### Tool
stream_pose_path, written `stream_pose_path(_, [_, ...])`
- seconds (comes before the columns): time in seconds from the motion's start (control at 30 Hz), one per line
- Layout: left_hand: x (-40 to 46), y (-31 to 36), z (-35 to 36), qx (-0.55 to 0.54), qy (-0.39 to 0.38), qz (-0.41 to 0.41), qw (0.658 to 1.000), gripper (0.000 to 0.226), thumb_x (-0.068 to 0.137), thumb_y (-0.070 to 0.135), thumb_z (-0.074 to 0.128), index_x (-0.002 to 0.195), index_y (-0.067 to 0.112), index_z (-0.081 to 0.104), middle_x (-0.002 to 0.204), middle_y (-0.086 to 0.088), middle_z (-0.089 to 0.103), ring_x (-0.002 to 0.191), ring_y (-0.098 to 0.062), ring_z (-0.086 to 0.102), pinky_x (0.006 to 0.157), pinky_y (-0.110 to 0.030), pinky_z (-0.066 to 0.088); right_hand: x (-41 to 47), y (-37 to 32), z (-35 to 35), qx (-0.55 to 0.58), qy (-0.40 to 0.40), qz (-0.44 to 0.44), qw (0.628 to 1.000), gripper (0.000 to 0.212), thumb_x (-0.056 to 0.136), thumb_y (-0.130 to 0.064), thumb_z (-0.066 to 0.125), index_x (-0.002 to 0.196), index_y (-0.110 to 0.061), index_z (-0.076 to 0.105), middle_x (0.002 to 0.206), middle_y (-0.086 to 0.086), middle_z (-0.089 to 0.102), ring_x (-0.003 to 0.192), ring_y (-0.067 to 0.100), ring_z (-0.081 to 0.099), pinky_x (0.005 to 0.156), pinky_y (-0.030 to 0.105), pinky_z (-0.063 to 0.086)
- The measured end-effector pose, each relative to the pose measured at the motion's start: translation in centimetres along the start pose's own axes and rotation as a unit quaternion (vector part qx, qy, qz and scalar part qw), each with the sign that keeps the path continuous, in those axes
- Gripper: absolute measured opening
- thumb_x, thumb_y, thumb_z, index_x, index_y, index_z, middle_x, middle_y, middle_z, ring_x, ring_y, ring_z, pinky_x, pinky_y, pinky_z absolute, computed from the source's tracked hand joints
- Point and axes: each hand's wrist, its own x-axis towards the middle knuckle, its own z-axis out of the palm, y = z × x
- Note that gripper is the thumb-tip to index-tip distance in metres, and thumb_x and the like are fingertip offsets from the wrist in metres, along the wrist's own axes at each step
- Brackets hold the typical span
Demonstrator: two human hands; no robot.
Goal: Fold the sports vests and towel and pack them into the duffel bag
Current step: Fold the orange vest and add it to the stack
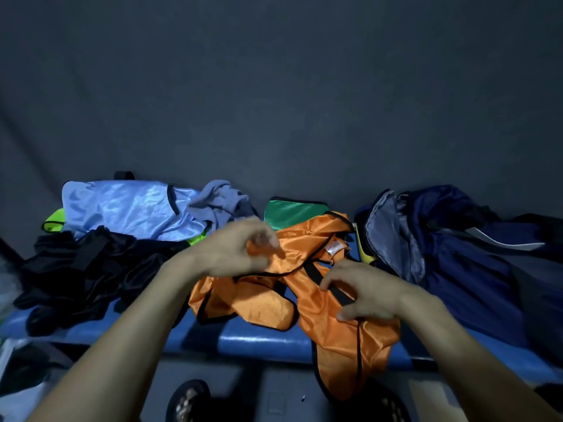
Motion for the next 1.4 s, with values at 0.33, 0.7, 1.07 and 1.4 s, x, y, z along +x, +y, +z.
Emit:
stream_pose_path(0.33, [1.1,-2.1,2.9,0.195,-0.02,-0.016,0.98,0.013,0.091,0.038,0.072,0.085,0.035,0.06,0.09,0.013,0.065,0.088,-0.014,0.061,0.076,-0.038,0.052,-3.7,0.2,1.0,-0.133,-0.138,0.042,0.981,0.045,0.067,-0.041,0.09,0.104,-0.035,0.065,0.116,-0.017,0.039,0.116,0.014,0.028,0.107,0.04,0.026])
stream_pose_path(0.7, [0.8,5.4,1.4,-0.4,0.072,0.028,0.913,0.023,0.104,0.012,0.055,0.124,0.019,0.064,0.086,-0.006,0.065,0.075,-0.02,0.059,0.071,-0.028,0.049,-5.1,-3.0,-3.2,0.438,0.238,-0.139,0.856,0.011,0.092,-0.014,0.07,0.082,-0.014,0.064,0.076,-0.001,0.063,0.073,0.013,0.06,0.07,0.019,0.046])
stream_pose_path(1.07, [-0.1,6.9,1.1,-0.196,-0.009,0.053,0.979,0.01,0.097,0.03,0.068,0.1,0.024,0.076,0.106,0.011,0.075,0.104,-0.006,0.067,0.093,-0.028,0.047,-2.2,-5.2,-4.3,0.597,0.295,-0.091,0.74,0.008,0.095,-0.01,0.066,0.09,-0.005,0.064,0.068,0.006,0.063,0.057,0.013,0.055,0.054,0.022,0.046])
stream_pose_path(1.4, [-0.7,6.9,-0.4,-0.273,0.062,0.1,0.955,0.016,0.096,0.011,0.068,0.08,0.01,0.071,0.077,0.004,0.067,0.076,-0.008,0.061,0.075,-0.02,0.045,-1.7,-3.5,-4.7,0.345,0.343,-0.077,0.871,0.014,0.086,-0.03,0.076,0.087,-0.018,0.069,0.098,-0.005,0.071,0.094,0.007,0.067,0.085,0.03,0.049])
